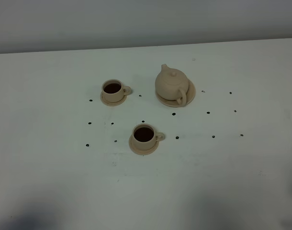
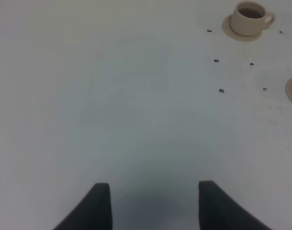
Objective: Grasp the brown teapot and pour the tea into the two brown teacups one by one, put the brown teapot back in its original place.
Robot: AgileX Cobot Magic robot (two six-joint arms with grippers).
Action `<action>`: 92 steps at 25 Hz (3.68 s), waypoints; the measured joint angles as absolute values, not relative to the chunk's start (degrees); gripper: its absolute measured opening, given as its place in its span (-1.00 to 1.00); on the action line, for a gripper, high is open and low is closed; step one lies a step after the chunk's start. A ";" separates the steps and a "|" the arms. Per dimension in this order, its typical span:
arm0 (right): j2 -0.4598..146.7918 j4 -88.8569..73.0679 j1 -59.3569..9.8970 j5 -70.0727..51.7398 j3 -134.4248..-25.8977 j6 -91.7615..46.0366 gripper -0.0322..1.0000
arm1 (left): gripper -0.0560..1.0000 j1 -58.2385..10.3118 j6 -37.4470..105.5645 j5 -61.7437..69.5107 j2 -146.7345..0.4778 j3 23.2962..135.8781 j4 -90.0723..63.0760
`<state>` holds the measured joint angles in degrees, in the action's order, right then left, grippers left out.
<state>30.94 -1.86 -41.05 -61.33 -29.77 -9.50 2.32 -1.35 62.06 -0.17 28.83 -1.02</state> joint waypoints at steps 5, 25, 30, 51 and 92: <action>29.92 -6.03 -41.09 -62.34 -28.91 -9.44 0.06 | -0.13 2.32 -1.35 62.06 -0.17 28.83 -1.02; 26.97 -4.35 -34.90 -62.47 -28.92 -7.84 0.06 | -0.13 2.32 -1.35 62.06 -0.17 28.83 -1.02; 20.94 -4.28 -20.34 -62.47 -28.92 -7.71 0.06 | -0.13 2.32 -1.35 62.06 -0.17 28.83 -1.02; 3.93 -2.78 7.24 -62.40 -28.47 -6.08 0.06 | -0.13 2.32 -1.35 62.06 -0.17 28.83 -1.02; -0.37 -2.58 7.24 -62.44 -28.47 -6.04 0.06 | -0.13 2.32 -1.35 62.06 -0.17 28.83 -1.02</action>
<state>-0.37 -2.58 7.24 -62.44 -28.47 -6.04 2.32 -1.35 62.06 -0.17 28.83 -1.02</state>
